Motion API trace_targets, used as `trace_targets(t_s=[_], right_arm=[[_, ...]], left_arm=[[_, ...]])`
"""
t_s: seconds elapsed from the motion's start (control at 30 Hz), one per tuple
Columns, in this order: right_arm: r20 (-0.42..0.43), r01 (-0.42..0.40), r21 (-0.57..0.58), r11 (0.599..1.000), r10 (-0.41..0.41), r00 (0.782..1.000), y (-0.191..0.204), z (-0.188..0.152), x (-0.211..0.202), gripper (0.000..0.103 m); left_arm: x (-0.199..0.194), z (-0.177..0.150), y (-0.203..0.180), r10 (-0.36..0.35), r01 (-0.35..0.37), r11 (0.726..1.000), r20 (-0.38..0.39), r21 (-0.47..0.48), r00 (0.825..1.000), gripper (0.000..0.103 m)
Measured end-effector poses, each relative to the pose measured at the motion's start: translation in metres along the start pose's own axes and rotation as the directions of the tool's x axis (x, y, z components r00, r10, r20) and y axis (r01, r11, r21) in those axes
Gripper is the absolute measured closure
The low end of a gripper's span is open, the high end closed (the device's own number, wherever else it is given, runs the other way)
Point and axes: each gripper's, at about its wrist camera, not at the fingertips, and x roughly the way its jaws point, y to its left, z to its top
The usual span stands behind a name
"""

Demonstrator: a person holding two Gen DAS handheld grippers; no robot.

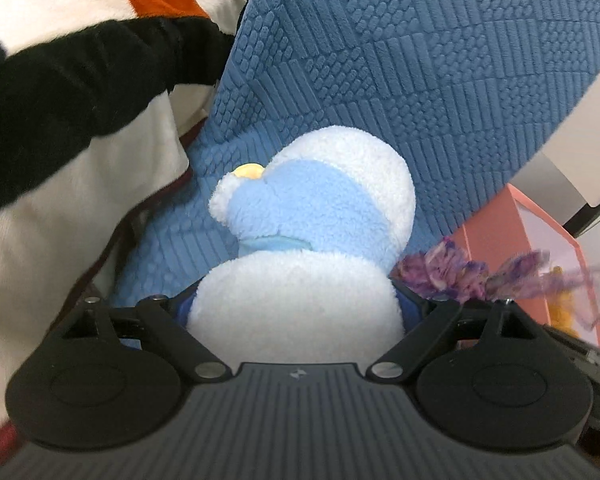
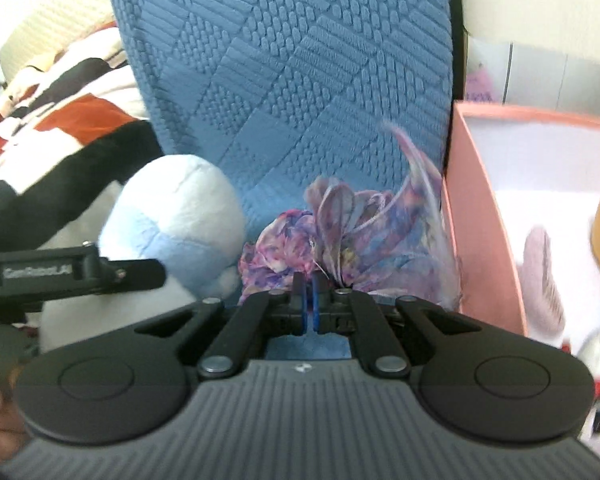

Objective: Organize objects
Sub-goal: 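Close the left tool on the penguin plush while the right tool grasps the purple scarf, then lift the penguin with the left tool while the right tool lifts the scarf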

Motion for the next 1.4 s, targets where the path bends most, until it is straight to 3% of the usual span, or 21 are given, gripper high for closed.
trace_targets(t_s=[0.2,0.47,0.67,0.73,0.87,0.9,1.2,1.4], right_arm=[[-0.052,-0.067,0.076,0.995,0.071,0.996,-0.004,-0.029,-0.014,0.097],[-0.198,-0.013,0.096,0.995,0.032,0.98,-0.013,-0.051,0.019,0.095],[-0.185,-0.031,0.059,0.998,0.041,0.982,-0.011,-0.051,0.013,0.093],[-0.163,-0.025,0.024,0.999,0.028,0.986,-0.007,-0.049,0.01,0.089],[-0.112,-0.001,-0.02,1.0,-0.001,0.994,-0.006,-0.046,0.004,0.047],[-0.097,0.012,-0.031,0.999,-0.015,0.995,-0.006,-0.045,0.004,0.042],[-0.128,0.078,-0.136,0.988,-0.096,0.987,-0.005,-0.048,0.032,0.034],[-0.147,0.117,-0.235,0.965,-0.154,0.977,0.004,-0.056,0.045,0.036]], left_arm=[[-0.021,-0.027,-0.002,-0.028,0.028,0.999,-0.005,-0.03,1.0,0.012],[0.0,-0.032,0.003,-0.044,0.04,0.998,-0.073,-0.056,0.996,0.011],[0.02,-0.028,0.009,-0.091,0.08,0.993,-0.144,-0.084,0.985,0.01],[0.022,-0.025,0.007,-0.1,0.089,0.993,-0.154,-0.075,0.983,0.009],[0.029,-0.021,0.011,-0.11,0.093,0.99,-0.174,-0.103,0.979,0.008],[0.031,-0.021,0.012,-0.114,0.095,0.989,-0.18,-0.112,0.977,0.008],[0.044,-0.017,0.013,-0.136,0.109,0.985,-0.215,-0.133,0.967,0.008],[0.047,-0.018,0.013,-0.143,0.115,0.984,-0.227,-0.133,0.963,0.007]])
